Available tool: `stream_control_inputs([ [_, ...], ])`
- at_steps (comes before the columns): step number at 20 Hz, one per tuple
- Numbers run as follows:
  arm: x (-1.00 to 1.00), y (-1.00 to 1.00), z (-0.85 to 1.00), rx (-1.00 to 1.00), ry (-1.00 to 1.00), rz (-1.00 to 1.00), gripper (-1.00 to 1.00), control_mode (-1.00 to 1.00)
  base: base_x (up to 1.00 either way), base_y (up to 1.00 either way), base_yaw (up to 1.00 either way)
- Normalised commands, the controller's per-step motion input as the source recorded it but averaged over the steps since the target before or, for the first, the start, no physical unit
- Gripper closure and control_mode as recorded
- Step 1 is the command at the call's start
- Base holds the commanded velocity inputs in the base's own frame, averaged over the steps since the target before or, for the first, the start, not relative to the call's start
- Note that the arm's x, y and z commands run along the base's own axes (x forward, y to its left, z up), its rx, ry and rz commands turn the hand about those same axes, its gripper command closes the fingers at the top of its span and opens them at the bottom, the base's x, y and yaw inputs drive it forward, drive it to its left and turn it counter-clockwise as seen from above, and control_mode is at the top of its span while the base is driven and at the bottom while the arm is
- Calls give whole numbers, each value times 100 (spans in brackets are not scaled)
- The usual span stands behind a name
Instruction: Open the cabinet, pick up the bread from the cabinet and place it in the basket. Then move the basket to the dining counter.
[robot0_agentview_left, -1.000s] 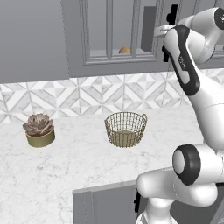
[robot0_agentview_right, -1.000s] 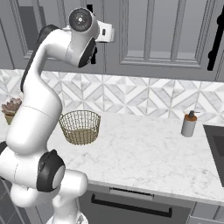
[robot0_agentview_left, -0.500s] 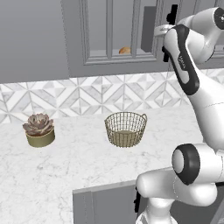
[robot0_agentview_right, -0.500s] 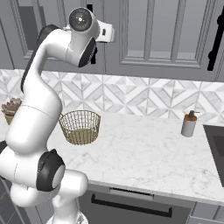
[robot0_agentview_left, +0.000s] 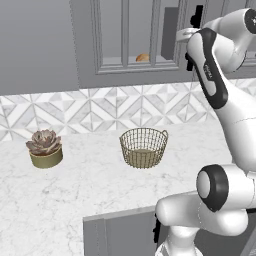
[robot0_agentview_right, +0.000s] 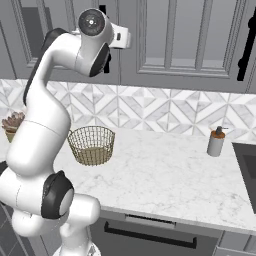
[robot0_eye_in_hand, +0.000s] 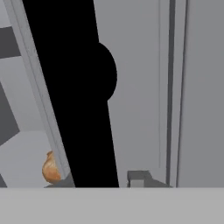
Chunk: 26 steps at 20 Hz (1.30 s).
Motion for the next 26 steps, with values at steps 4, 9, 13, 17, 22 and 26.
stream_control_inputs([
  [4, -13, 5, 0, -1, 0, 0, 100, -100, 0, 0, 0],
  [9, -67, 19, 0, -2, 0, 0, 100, -100, 0, 0, 0],
  [13, -88, 9, 0, 0, 0, 0, 100, -100, 0, 0, 0],
  [17, -78, 9, 0, 0, 0, 0, 100, -100, 0, 0, 0],
  [22, -72, 16, 0, 0, 0, 0, 100, -100, 0, 0, 0],
  [26, -72, 23, 0, 0, 0, 0, 100, -100, 0, 0, 0],
])
